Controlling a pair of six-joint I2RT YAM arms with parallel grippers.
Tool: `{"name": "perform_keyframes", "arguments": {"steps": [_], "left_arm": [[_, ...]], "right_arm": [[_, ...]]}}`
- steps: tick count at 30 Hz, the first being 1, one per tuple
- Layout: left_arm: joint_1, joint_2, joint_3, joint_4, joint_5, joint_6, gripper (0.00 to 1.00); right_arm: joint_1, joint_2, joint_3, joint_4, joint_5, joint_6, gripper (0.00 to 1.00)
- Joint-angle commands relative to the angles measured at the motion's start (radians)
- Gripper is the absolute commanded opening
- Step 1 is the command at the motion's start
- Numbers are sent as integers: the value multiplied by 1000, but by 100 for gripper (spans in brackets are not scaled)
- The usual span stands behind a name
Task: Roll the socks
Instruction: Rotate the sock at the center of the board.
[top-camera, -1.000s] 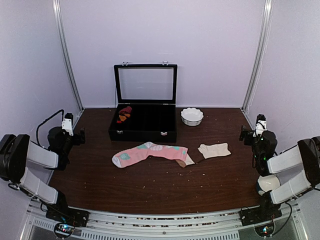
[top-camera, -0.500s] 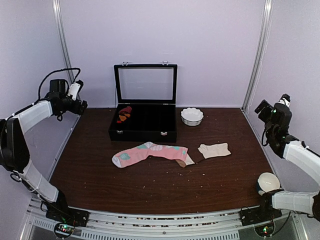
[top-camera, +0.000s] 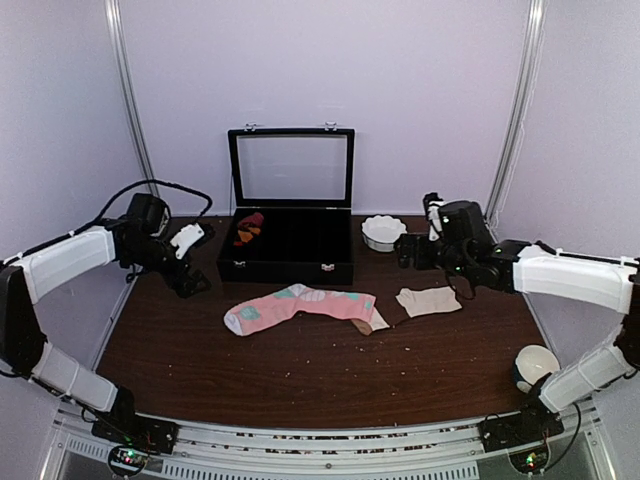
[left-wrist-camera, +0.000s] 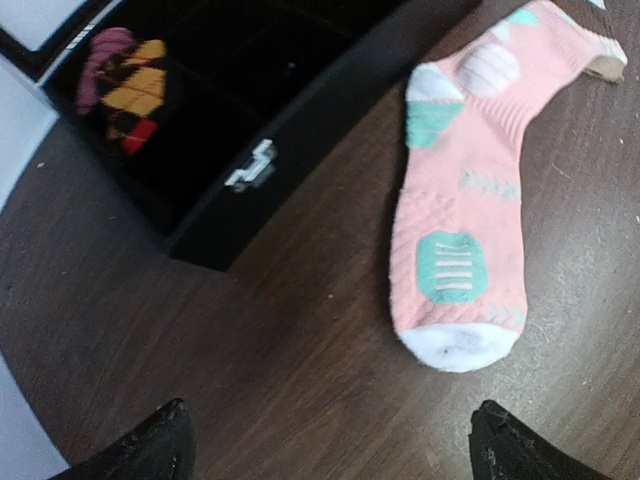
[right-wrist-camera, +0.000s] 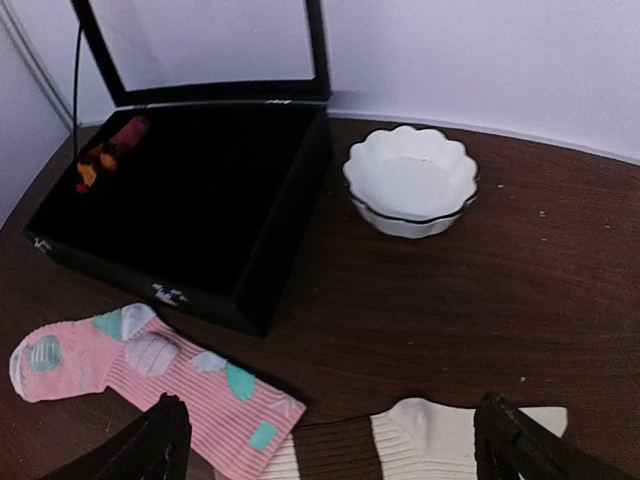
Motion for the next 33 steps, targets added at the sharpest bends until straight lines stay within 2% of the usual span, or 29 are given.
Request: {"name": "perform_keyframes", "arguments": {"steps": [1,5,9,20,22,24,29,33], "left_arm": [[-55,111,17,17,-35,34,98],[-78,164,15,52,-28,17,98],[-118,212,2,61,-28,35,98],[-172,352,42,50,-43,27,97],[-176,371,59,38,-37,27,91],[-183,391,83,17,-40,32,80],[-202,426,128,-44,-23,41,43],[-207,421,141,-95,1,40,29]], "right_arm": [[121,151,128,-103,-9,-16,98],[164,307,264,-195,-44,-20,93],[181,394,329,-228,-58,-26,90],[187,384,291,-213,-25,-17,87],[187,384,285,-211,-22,-27,87],[188,389,287,-215,-15,-38,86],[187,397,302,-229,-27,-71,83],[187,409,313,-242,-30,-91,81]]}}
